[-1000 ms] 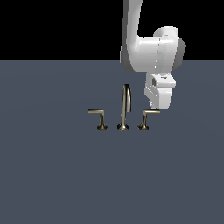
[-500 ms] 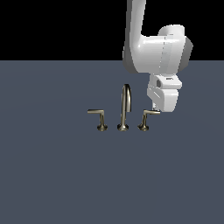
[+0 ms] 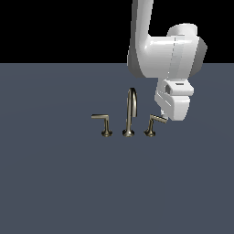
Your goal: Turn on the faucet by rotating a designated handle.
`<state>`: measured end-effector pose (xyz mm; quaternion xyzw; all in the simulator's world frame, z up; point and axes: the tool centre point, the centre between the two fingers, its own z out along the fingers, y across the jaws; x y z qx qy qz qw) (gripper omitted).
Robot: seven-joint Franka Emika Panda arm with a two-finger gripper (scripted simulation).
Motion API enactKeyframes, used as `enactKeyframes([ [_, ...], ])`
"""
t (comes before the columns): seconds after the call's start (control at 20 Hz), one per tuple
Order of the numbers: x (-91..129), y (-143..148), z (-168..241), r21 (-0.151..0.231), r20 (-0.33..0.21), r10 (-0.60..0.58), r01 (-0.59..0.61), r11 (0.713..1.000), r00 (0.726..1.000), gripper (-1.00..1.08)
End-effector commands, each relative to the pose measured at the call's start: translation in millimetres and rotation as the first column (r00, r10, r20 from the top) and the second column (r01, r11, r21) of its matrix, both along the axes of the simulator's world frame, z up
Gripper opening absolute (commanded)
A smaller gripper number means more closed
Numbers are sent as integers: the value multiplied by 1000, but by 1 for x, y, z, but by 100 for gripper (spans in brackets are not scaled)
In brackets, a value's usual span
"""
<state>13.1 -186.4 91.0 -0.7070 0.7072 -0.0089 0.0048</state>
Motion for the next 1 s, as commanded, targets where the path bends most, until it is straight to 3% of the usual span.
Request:
enactKeyframes([
  [0.0, -16, 2, 0, 6, -17, -4, 4, 1000, 1000, -100],
  [0.15, -26, 3, 0, 6, -19, -6, 6, 1000, 1000, -100],
  [0.25, -18, 2, 0, 2, -8, -4, 4, 1000, 1000, -100],
  [0.95, -49, 42, 0, 6, -19, -7, 7, 1000, 1000, -100],
])
